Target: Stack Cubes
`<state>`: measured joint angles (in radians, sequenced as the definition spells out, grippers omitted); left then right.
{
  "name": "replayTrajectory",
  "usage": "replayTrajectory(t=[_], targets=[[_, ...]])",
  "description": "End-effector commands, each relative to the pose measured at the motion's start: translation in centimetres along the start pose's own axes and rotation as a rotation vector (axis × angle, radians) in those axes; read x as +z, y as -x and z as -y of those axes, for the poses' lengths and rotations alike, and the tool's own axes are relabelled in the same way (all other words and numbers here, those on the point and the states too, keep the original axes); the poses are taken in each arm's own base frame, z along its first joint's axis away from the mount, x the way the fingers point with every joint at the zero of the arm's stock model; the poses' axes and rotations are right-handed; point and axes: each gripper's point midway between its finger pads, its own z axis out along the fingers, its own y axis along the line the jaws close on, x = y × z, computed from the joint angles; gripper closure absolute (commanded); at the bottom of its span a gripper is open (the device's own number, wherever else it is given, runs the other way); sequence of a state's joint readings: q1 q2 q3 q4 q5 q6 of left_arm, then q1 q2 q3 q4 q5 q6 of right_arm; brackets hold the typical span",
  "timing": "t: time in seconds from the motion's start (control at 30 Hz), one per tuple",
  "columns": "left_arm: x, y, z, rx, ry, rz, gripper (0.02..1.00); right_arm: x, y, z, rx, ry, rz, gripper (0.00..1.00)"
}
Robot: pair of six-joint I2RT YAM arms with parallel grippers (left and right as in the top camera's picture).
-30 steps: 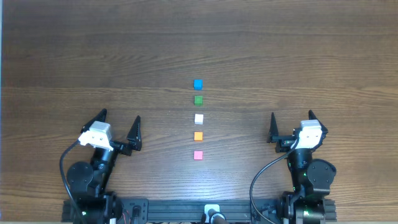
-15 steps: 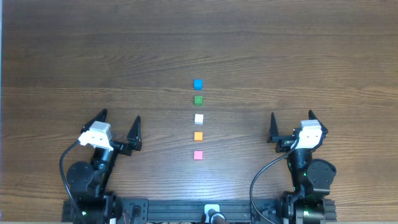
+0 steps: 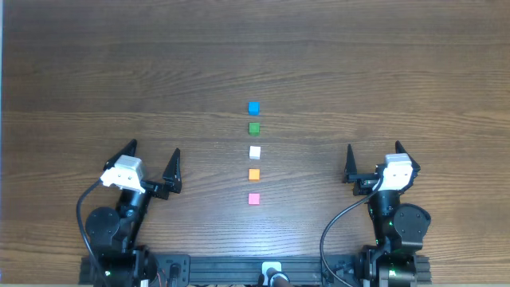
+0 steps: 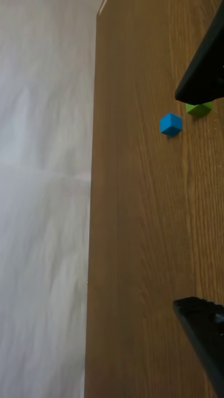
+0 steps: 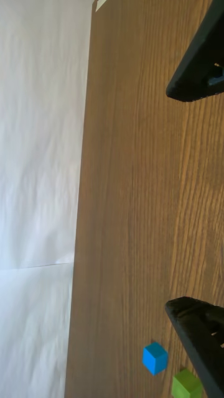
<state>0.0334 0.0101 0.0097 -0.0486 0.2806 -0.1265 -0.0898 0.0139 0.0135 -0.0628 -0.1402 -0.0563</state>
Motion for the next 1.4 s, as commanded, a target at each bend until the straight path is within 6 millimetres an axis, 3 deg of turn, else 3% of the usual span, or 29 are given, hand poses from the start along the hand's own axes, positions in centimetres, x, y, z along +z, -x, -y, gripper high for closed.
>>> replayTrajectory(t=[0.03, 0.47, 0.6, 0.67, 0.73, 0.9, 1.07, 1.17, 1.27, 1.4], targets=[[0.0, -0.2, -0.1, 0.014, 0.008, -0.003, 0.02, 0.0, -0.2, 0.0, -0.005, -0.001, 0.0, 0.009], [0.0, -0.2, 0.0, 0.011, 0.004, -0.004, 0.02, 0.0, -0.2, 0.0, -0.005, -0.001, 0.0, 0.007], [0.1, 0.5, 0.9, -0.105, -0.049, 0.015, 0.02, 0.0, -0.2, 0.0, -0.005, -0.001, 0.0, 0.009], [0.1, 1.6, 3.0, -0.141, -0.144, -0.013, 0.02, 0.0, -0.2, 0.0, -0.005, -0.001, 0.0, 0.009], [-0.6, 3.8, 7.1, -0.141, -0.337, -0.059, 0.023, 0.0, -0.2, 0.0, -0.005, -0.001, 0.0, 0.009], [-2.4, 8.2, 13.9, -0.172, -0.618, -0.25, 0.025, 0.0, -0.2, 0.0, -0.005, -0.001, 0.0, 0.009], [-1.9, 11.5, 17.1, -0.216, -0.691, -0.447, 0.025, 0.0, -0.2, 0.0, -0.005, -0.001, 0.0, 0.009], [-1.0, 11.5, 18.6, -0.236, -0.696, -0.544, 0.025, 0.0, -0.2, 0.0, -0.005, -0.001, 0.0, 0.007], [0.3, 10.0, 19.8, -0.279, -0.64, -0.648, 0.025, 0.0, -0.2, 0.0, -0.005, -0.001, 0.0, 0.009], [1.1, 5.4, 20.9, -0.356, -0.481, -0.836, 0.025, 0.0, -0.2, 0.0, -0.005, -0.001, 0.0, 0.009]])
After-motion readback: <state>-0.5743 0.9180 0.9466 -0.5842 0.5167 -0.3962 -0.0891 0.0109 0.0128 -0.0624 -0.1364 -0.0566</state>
